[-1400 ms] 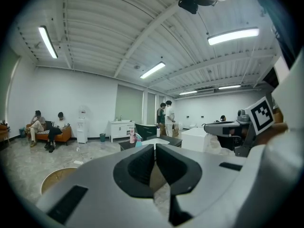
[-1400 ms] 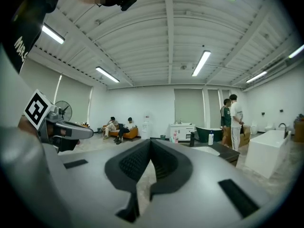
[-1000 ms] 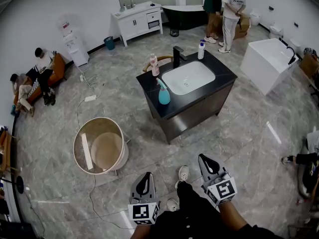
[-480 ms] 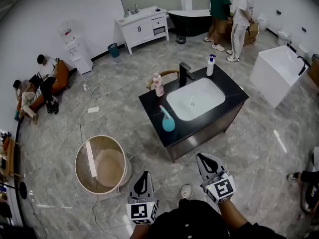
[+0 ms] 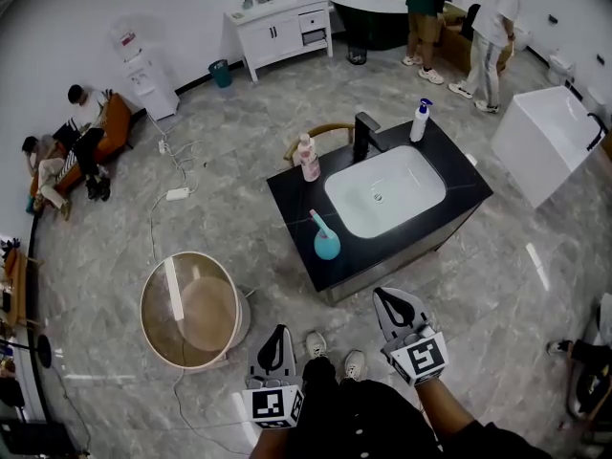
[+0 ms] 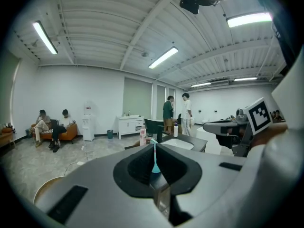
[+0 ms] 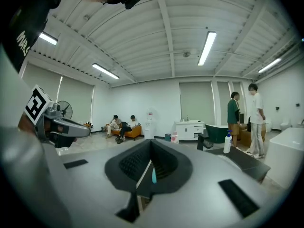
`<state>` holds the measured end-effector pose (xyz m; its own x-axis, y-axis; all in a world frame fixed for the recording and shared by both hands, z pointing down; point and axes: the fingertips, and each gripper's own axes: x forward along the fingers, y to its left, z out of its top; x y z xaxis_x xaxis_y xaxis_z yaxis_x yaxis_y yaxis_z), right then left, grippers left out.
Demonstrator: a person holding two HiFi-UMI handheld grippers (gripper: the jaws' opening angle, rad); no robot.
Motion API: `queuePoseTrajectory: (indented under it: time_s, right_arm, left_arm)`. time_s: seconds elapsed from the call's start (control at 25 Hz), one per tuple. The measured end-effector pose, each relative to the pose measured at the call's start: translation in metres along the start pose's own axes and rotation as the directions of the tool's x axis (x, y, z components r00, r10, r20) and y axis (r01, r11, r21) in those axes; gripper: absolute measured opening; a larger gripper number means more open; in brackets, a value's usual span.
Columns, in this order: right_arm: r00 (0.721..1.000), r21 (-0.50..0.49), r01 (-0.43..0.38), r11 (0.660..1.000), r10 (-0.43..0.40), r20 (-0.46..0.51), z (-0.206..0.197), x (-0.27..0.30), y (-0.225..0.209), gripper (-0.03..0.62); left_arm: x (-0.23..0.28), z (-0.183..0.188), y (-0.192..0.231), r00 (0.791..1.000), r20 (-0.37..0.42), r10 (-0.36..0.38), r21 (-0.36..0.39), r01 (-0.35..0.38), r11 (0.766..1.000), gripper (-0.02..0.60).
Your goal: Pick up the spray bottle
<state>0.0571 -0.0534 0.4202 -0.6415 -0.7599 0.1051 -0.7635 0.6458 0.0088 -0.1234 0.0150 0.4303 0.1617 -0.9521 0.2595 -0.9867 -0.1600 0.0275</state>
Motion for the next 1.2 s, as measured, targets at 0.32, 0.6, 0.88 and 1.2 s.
queuePoseTrajectory:
  time_s: [0.32,0.6,0.88,1.2]
  right_arm:
    - [0.999,-0.007,-0.011,1.000,0.010,-0.046,-0.017,0.055,-0.012,-0.005]
    - [0.996,-0.006,-0.012,1.000,0.011,-0.086,-0.039,0.104,-0.026,-0.005]
    - [0.982,0.043,-0.083,0.996,0.089,-0.169,-0.082,0.160,-0.028,0.182]
    - [0.955,0.014,-0.140,0.990,0.139,-0.263,-0.139,0.235,-0.028,0.239]
  left_arm:
    - [0.056,0.005,0.022,0.999,-0.019,-0.036,-0.005,0.036,0.999,0.020]
    - [0.099,-0.003,0.043,0.996,-0.059,-0.071,-0.028,0.070,0.997,0.020]
    - [0.130,-0.037,0.060,0.981,-0.163,-0.101,-0.078,0.089,0.993,0.020]
    - [0.160,-0.087,0.077,0.956,-0.263,-0.127,-0.137,0.094,0.986,0.020]
